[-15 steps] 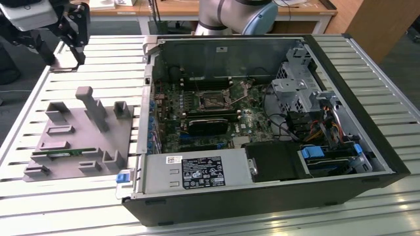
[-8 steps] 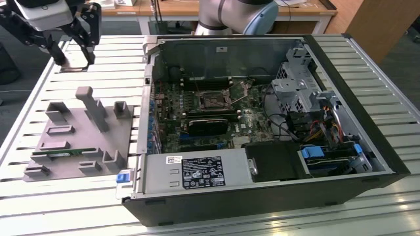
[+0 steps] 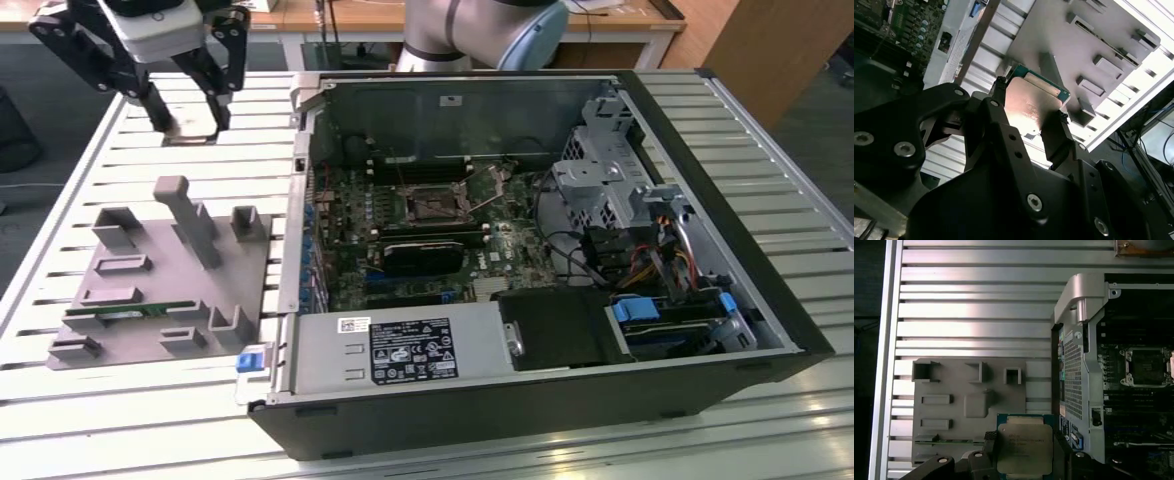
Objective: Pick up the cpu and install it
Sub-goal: 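Pick up the cpu and move it towards the insertion slot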
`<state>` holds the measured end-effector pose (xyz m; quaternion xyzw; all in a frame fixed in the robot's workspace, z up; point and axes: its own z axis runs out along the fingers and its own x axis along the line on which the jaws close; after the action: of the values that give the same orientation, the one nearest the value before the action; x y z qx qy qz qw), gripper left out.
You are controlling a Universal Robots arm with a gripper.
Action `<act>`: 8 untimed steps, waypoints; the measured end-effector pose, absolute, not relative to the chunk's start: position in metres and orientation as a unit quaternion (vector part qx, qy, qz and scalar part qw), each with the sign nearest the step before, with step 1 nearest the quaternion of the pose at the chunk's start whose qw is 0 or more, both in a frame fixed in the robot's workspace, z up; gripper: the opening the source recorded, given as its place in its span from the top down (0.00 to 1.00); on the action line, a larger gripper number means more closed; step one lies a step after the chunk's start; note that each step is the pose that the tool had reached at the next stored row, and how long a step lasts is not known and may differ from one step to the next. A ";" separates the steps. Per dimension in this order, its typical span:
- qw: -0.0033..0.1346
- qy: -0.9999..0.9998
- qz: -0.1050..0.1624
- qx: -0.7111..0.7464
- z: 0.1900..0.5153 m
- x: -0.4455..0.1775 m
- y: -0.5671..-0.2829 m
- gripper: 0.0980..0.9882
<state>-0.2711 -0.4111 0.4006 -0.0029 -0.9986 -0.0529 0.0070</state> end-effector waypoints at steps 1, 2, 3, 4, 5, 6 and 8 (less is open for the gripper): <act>0.007 -0.999 -0.053 -0.003 0.401 -0.267 -0.411 0.51; 0.007 -0.999 -0.053 -0.003 0.400 -0.263 -0.411 0.51; 0.007 -0.999 -0.053 -0.003 0.401 -0.258 -0.411 0.51; 0.007 -0.999 -0.053 -0.003 0.401 -0.254 -0.411 0.51; 0.007 -0.999 -0.053 -0.003 0.400 -0.250 -0.411 0.51; 0.007 -0.999 -0.053 -0.003 0.400 -0.246 -0.411 0.51; 0.007 -0.999 -0.053 -0.003 0.400 -0.238 -0.411 0.51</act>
<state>-0.2377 -0.4109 0.4003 -0.0030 -0.9986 -0.0529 0.0068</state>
